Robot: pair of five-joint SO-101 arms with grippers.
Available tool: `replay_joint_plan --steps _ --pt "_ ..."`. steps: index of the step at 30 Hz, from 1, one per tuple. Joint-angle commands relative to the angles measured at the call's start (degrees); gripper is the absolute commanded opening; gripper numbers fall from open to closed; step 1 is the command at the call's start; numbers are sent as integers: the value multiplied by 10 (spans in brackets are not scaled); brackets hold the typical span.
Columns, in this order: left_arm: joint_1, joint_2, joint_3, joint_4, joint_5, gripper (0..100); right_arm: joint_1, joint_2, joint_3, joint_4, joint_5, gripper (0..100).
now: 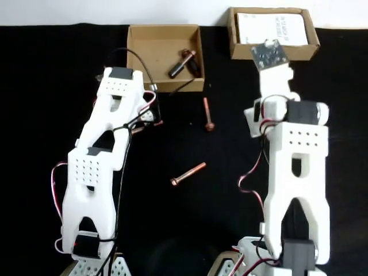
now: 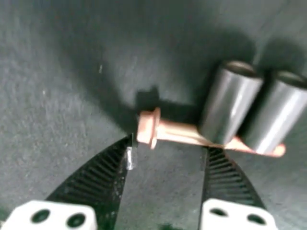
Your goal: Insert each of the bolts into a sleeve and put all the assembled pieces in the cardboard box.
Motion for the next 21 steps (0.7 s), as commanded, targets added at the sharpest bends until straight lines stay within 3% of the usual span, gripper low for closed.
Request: replay_joint_plan --steps 1,7,15,21 --pt "-23 -3 -73 -7 0 230 3 -51 62 -61 -3 7" --pt "-26 -7 -130 65 4 230 -13 -82 154 -177 -56 7" --pt "-17 -109 -100 62 51 232 -14 -87 222 -304 -76 7" --pt "13 -81 -101 33 69 233 -38 -87 267 -374 -75 7"
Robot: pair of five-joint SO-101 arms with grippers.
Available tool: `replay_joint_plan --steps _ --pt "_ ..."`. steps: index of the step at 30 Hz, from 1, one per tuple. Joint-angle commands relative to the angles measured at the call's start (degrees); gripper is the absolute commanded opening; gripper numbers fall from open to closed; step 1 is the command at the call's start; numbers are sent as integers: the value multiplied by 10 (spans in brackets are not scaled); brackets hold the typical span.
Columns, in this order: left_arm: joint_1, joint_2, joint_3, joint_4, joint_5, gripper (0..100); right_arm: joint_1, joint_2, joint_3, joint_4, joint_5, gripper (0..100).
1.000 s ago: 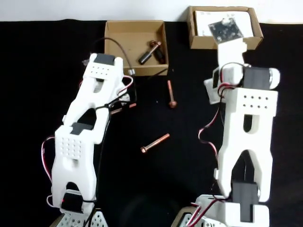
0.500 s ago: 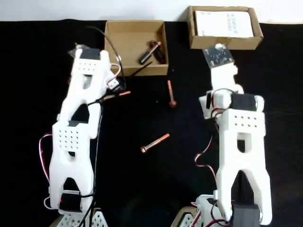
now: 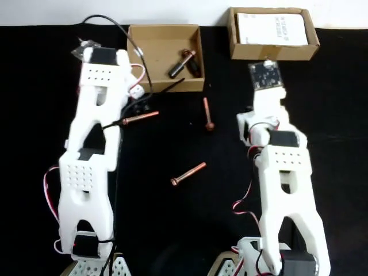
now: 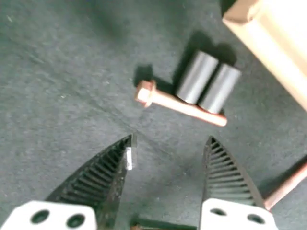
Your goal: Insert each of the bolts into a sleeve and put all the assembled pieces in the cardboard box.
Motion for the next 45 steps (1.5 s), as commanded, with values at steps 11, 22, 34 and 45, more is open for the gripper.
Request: replay_joint_plan --steps 11,22,34,45 --pt "17 102 -4 -55 61 232 -23 -27 21 -57 -3 8" --pt "-29 151 -5 -54 62 231 -23 -27 25 -60 -2 9" --pt "-38 176 -44 -67 64 231 -23 -27 25 -60 -2 9" --pt "-42 195 -24 4 -41 178 -24 -27 26 -60 -2 9"
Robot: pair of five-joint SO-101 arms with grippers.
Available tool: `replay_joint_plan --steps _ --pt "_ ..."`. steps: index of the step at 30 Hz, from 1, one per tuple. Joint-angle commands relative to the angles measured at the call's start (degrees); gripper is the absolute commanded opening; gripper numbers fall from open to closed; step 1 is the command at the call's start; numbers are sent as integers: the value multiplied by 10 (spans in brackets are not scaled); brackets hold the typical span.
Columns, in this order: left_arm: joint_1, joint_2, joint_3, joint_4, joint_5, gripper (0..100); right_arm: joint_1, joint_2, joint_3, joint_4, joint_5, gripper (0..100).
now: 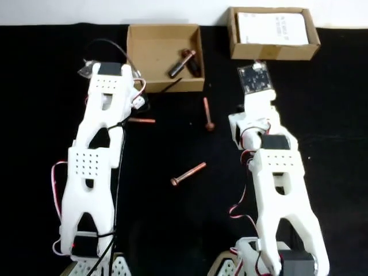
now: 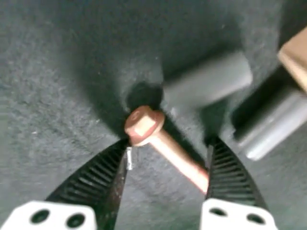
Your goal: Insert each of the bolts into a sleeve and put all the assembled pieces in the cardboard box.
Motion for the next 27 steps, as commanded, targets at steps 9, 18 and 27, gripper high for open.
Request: replay_joint_plan --steps 9,18,27 --pt "6 10 33 35 -213 9 -4 -28 -2 -9 -2 9" --pt "78 -16 39 35 -524 9 -19 -33 -4 -7 -4 9" --pt "78 -13 39 32 -520 95 -3 -33 -7 -8 -4 9"
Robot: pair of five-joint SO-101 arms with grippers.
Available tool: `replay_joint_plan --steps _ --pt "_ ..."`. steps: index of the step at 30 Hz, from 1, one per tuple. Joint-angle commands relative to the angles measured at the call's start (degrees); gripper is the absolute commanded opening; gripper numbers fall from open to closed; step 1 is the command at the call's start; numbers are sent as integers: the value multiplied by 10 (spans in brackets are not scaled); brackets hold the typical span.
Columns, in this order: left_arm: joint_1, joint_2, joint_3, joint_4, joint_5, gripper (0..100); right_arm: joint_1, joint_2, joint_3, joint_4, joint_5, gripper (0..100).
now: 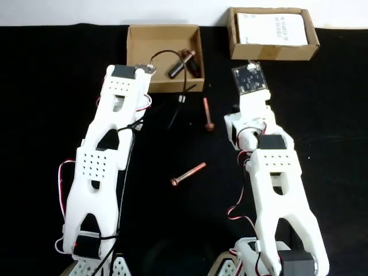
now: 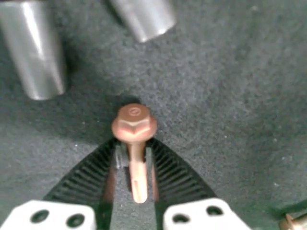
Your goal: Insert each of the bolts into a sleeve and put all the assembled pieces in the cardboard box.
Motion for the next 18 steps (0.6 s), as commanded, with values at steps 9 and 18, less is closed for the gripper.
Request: replay_joint_plan --steps 9,18 --pt "19 6 -24 5 86 143 8 -33 -6 -8 -4 9" --pt "24 7 -21 -47 89 10 7 -35 -6 -4 -3 8"
